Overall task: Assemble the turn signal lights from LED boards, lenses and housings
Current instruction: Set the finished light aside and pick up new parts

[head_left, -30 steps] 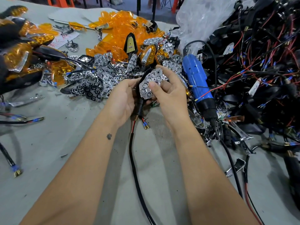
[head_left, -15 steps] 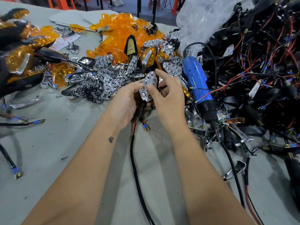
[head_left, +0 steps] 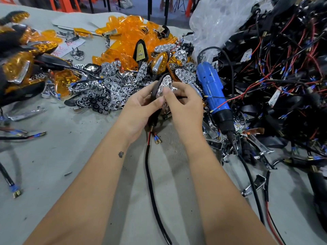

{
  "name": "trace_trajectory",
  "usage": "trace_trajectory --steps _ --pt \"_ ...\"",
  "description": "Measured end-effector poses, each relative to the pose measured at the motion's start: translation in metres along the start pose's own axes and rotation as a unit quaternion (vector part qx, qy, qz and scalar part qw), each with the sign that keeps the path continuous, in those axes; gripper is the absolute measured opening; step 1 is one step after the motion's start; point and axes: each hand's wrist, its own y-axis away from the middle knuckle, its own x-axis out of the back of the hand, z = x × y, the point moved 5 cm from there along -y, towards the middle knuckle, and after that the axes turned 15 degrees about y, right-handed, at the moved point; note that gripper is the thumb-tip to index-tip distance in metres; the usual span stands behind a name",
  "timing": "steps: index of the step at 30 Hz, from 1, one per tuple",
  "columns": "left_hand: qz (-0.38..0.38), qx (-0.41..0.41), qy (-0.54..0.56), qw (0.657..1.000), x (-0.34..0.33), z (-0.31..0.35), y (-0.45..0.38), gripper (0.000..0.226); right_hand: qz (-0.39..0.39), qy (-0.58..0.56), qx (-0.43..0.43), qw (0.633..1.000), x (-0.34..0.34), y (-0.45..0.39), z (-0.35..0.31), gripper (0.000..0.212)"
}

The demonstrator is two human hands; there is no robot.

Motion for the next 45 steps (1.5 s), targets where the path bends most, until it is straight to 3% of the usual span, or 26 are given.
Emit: trace_trajectory --steps 7,13,18,32,40,45 --pt "0.013 -0.021 -0.065 0.998 0.004 -0.005 -0.003 0.08 -0.015 0.018 -0.011 1.0 0.0 0.0 -0.001 0.024" --pt "-0.002 0.008 -0.005 1.0 0.004 -0.007 -0.006 0.056 -0.007 -0.035 -0.08 0.996 0.002 -0.005 0.007 0.045" --pt "-0.016 0.03 0.064 0.997 0.004 -0.004 -0.003 0.043 -0.007 -0.062 -0.101 0.993 0.001 -0.005 0.01 0.049" --pt "-0.013 0.021 0.083 0.996 0.001 0.0 0.001 0.057 -0.016 -0.074 -0.077 0.994 -0.003 -0.003 0.007 0.054" --pt "-0.011 0.014 0.081 0.997 -0.001 0.003 0.003 0.057 -0.02 -0.051 -0.044 0.998 -0.003 -0.002 0.005 0.052" --pt "-0.002 0.013 0.076 0.997 0.0 0.002 0.002 0.042 -0.005 -0.056 -0.027 0.998 0.0 -0.003 0.006 0.023"
